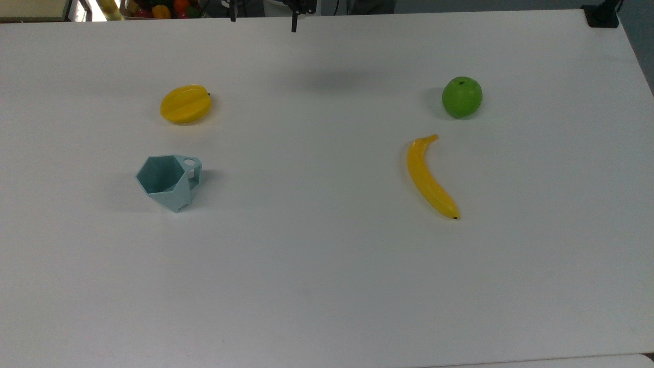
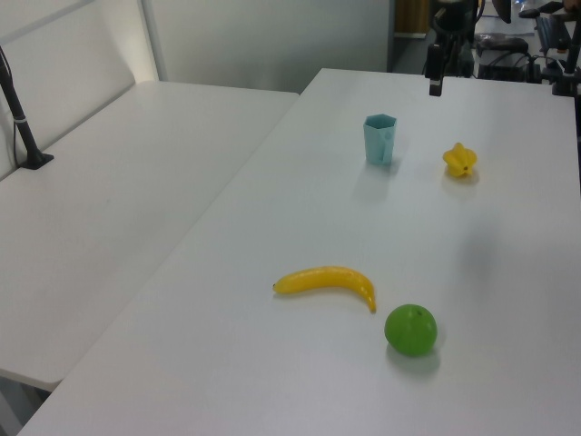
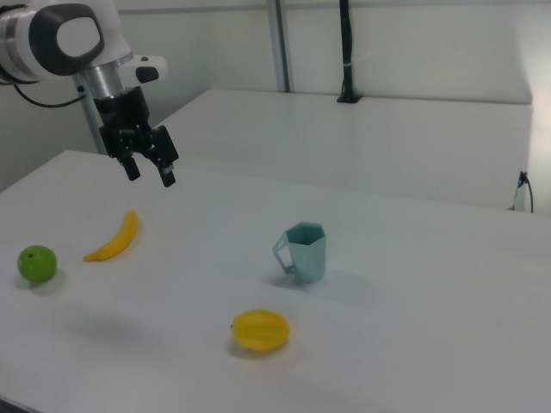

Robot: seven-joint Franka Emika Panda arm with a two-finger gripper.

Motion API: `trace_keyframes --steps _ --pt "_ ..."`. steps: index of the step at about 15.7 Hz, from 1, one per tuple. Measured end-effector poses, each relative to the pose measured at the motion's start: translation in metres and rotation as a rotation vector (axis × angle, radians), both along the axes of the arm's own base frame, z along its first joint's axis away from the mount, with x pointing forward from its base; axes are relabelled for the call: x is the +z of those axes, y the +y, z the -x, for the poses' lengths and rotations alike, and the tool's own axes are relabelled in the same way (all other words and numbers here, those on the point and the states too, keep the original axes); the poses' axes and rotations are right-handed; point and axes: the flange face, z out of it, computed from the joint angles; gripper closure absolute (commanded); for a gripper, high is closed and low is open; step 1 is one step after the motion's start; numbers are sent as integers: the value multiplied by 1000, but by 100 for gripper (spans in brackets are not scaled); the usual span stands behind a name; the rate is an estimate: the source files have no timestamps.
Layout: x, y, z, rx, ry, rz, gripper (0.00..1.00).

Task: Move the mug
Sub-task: 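Move the gripper down toward the teal hexagonal mug's rim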

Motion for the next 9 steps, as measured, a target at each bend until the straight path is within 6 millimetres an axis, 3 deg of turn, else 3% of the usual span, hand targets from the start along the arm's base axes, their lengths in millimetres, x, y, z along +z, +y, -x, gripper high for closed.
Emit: trace_keyframes --steps 9 --pt "-19 -9 -7 -29 31 2 0"
